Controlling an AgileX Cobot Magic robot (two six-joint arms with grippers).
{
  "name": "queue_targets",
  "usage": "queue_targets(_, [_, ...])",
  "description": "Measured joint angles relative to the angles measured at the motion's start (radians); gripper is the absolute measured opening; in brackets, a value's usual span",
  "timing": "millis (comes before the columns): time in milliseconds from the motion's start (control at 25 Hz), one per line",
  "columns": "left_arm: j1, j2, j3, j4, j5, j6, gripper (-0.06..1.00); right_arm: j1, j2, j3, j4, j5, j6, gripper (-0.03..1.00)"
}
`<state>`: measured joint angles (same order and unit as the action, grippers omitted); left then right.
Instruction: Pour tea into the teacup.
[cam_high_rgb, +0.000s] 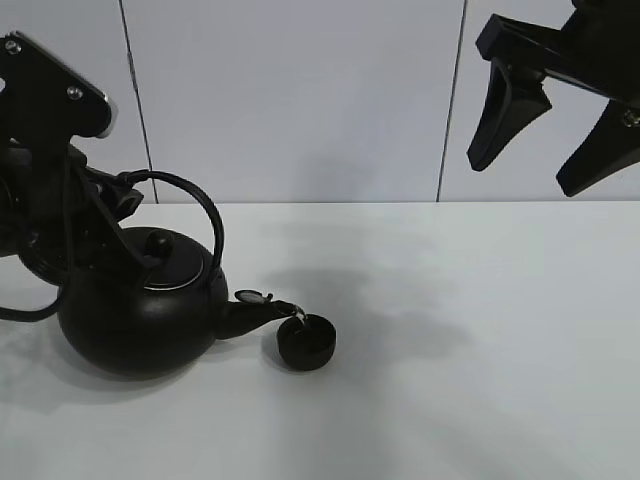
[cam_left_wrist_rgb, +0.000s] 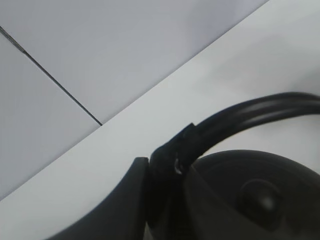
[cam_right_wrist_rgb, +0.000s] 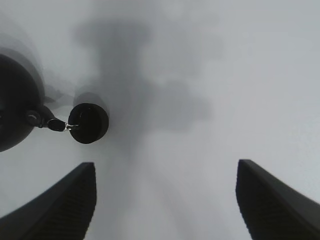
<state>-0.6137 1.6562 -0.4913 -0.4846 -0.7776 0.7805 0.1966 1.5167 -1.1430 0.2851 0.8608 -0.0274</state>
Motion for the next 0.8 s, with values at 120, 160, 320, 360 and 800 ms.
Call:
queue_targets(120, [0.0,0.0,0.0,0.0,0.0,0.0,0.11,0.0,0.0,0.0,0.0,0.0,0.0,0.54])
queue_targets(160, [0.0,0.0,0.0,-0.001,0.0,0.0,0.11,0.0,0.0,0.0,0.0,0.0,0.0,0.54])
queue_targets(320, [0.0,0.0,0.0,-0.001,0.0,0.0,0.11,0.0,0.0,0.0,0.0,0.0,0.0,0.54])
queue_targets(360, [0.0,0.0,0.0,-0.001,0.0,0.0,0.11,0.0,0.0,0.0,0.0,0.0,0.0,0.54])
queue_targets(800, [0.0,0.0,0.0,-0.039,-0.053,-0.214,0.11,0.0,0.0,0.0,0.0,0.0,0.0,0.54])
